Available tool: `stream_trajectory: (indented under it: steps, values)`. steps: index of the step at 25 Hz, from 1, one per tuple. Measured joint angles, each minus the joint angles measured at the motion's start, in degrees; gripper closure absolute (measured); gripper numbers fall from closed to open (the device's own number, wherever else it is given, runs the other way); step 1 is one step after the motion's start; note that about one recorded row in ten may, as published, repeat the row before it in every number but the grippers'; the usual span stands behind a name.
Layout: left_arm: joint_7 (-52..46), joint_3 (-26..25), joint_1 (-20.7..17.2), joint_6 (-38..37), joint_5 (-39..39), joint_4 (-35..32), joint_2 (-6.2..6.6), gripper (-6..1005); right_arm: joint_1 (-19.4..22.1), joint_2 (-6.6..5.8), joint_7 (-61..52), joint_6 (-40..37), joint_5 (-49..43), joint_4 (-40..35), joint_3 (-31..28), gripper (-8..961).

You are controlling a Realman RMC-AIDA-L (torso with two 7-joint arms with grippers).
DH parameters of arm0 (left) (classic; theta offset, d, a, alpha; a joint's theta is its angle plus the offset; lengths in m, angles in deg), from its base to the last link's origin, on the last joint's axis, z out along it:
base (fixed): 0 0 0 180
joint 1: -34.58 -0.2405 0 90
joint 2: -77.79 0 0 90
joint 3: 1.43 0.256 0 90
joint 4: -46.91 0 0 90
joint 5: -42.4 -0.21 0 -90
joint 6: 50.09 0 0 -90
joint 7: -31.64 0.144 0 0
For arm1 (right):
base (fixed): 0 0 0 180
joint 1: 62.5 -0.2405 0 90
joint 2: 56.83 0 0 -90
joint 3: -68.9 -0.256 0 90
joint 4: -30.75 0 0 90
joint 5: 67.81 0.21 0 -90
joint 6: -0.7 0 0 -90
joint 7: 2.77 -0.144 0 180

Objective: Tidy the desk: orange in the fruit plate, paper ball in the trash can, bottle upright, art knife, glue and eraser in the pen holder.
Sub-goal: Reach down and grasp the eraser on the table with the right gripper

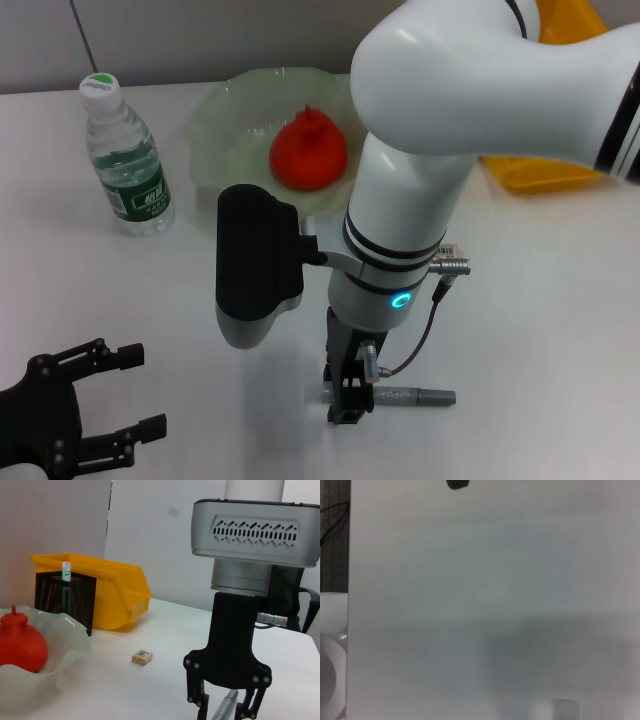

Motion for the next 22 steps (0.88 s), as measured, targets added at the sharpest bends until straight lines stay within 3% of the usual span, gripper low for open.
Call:
stream_trajectory:
  steps: [5,22]
  values:
    - [-0.1,0.0,0.0,-0.3,0.0,0.0,0.23,188,0.2,0.0,0.0,0.0,-0.1,0.2,0.1,537]
    - [-0.3,0.2,0.4,-0.6,0.0,0.0,0.11,188,0.6,0.0,0.2,0.0,-0.2,0.1,-0.1,529]
